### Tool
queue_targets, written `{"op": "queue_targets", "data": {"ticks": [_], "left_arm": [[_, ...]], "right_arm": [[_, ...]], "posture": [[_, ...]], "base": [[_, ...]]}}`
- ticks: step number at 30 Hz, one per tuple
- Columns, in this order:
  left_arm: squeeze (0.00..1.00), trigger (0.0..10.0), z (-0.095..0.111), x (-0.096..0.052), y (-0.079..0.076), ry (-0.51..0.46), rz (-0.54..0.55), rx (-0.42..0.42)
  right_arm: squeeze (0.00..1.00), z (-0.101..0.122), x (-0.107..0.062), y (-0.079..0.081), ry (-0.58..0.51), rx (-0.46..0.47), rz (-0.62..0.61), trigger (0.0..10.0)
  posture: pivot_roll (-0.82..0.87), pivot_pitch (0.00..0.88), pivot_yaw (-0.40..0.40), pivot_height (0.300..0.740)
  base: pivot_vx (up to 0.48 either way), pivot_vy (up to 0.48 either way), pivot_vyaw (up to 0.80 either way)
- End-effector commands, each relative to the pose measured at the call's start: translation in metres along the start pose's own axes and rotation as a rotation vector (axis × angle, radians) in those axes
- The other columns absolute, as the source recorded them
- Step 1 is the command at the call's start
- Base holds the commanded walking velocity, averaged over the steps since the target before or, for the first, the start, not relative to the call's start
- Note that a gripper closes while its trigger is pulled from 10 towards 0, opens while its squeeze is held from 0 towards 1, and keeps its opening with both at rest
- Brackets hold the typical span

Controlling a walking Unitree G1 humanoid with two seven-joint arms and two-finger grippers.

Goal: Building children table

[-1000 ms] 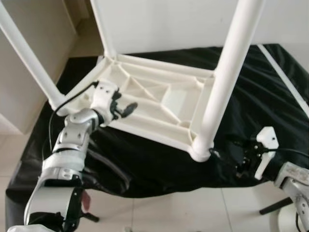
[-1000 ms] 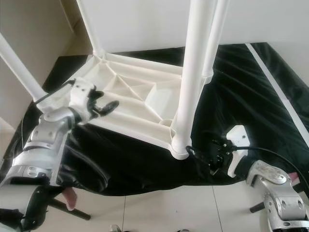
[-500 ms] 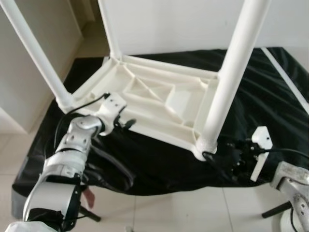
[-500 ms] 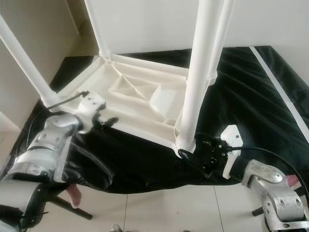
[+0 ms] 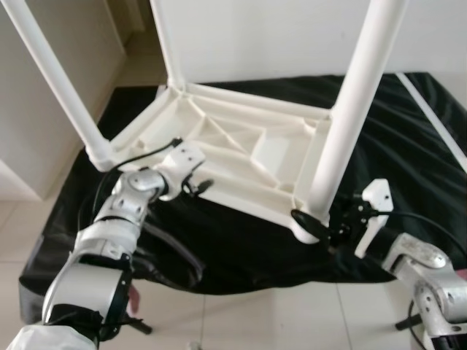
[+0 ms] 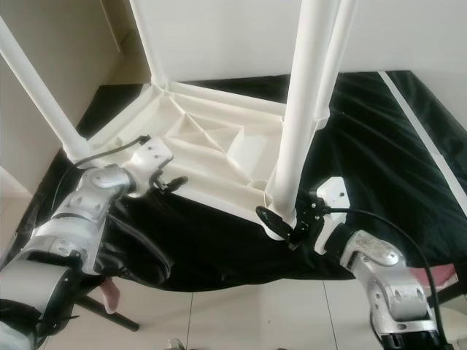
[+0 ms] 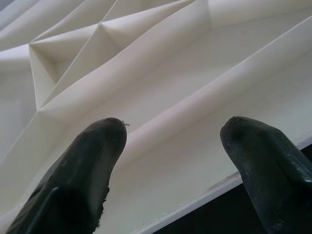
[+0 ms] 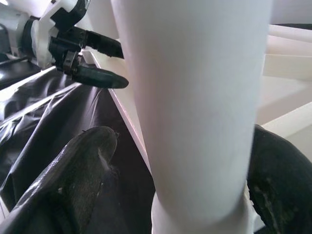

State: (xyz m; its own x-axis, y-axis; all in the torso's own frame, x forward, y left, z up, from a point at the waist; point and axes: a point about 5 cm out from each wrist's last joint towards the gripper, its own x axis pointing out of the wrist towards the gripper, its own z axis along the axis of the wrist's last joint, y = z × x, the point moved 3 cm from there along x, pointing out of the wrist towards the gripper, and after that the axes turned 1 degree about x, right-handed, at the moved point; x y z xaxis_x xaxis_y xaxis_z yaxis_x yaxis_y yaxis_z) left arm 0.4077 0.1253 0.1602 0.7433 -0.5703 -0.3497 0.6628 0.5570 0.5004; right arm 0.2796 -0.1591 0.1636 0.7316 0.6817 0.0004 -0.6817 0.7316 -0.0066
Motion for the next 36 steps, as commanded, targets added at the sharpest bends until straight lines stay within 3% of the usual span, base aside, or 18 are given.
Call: {"op": "queue_targets", "data": {"ticks": [1, 9, 12, 15, 18, 22, 30, 33, 36], "left_arm": [[0.00, 10.0, -0.011, 0.000, 0.016, 0.053, 0.302, 0.007], [0.00, 10.0, -0.020, 0.003, 0.004, 0.086, 0.210, 0.010], [0.00, 10.0, -0.021, 0.004, -0.022, 0.059, 0.010, 0.027], [0.00, 10.0, -0.017, 0.004, -0.037, 0.021, -0.091, 0.032], [0.00, 10.0, -0.017, 0.004, -0.039, 0.018, -0.098, 0.033], [0.00, 10.0, -0.003, 0.002, -0.073, -0.071, -0.297, 0.015], [0.00, 10.0, 0.022, 0.005, -0.095, -0.177, -0.350, -0.027], [0.00, 10.0, 0.028, 0.005, -0.096, -0.208, -0.338, -0.035], [0.00, 10.0, 0.045, 0.003, -0.086, -0.296, -0.251, -0.081]], "right_arm": [[0.00, -0.002, 0.005, 0.003, 0.002, 0.000, -0.004, 10.0], [0.00, -0.006, 0.007, -0.008, -0.005, -0.010, -0.098, 10.0], [0.00, -0.003, 0.002, -0.032, -0.006, -0.047, -0.197, 10.0], [0.00, -0.002, 0.001, -0.042, -0.007, -0.066, -0.231, 10.0], [0.00, -0.002, 0.002, -0.043, -0.007, -0.067, -0.233, 10.0], [0.00, 0.002, 0.015, -0.063, -0.029, -0.078, -0.272, 10.0], [0.00, 0.008, 0.027, -0.083, -0.058, -0.083, -0.331, 10.0], [0.00, 0.010, 0.028, -0.083, -0.066, -0.083, -0.324, 10.0], [0.00, 0.011, 0.030, -0.082, -0.077, -0.086, -0.311, 10.0]], "posture": [[-0.11, 0.055, 0.046, 0.740], [-0.11, 0.064, 0.051, 0.740], [-0.11, 0.069, 0.051, 0.740], [-0.10, 0.069, 0.051, 0.740], [-0.10, 0.069, 0.051, 0.740], [-0.10, 0.070, 0.048, 0.740], [-0.08, 0.064, 0.036, 0.740], [-0.07, 0.062, 0.030, 0.740], [-0.06, 0.059, 0.021, 0.740]], "base": [[0.000, 0.000, 0.00], [0.000, 0.000, 0.00], [0.000, 0.000, 0.00], [0.000, 0.000, 0.00], [0.000, 0.000, 0.00], [0.000, 0.000, 0.00], [0.000, 0.000, 0.00], [0.000, 0.000, 0.00], [0.000, 0.000, 0.00]]}}
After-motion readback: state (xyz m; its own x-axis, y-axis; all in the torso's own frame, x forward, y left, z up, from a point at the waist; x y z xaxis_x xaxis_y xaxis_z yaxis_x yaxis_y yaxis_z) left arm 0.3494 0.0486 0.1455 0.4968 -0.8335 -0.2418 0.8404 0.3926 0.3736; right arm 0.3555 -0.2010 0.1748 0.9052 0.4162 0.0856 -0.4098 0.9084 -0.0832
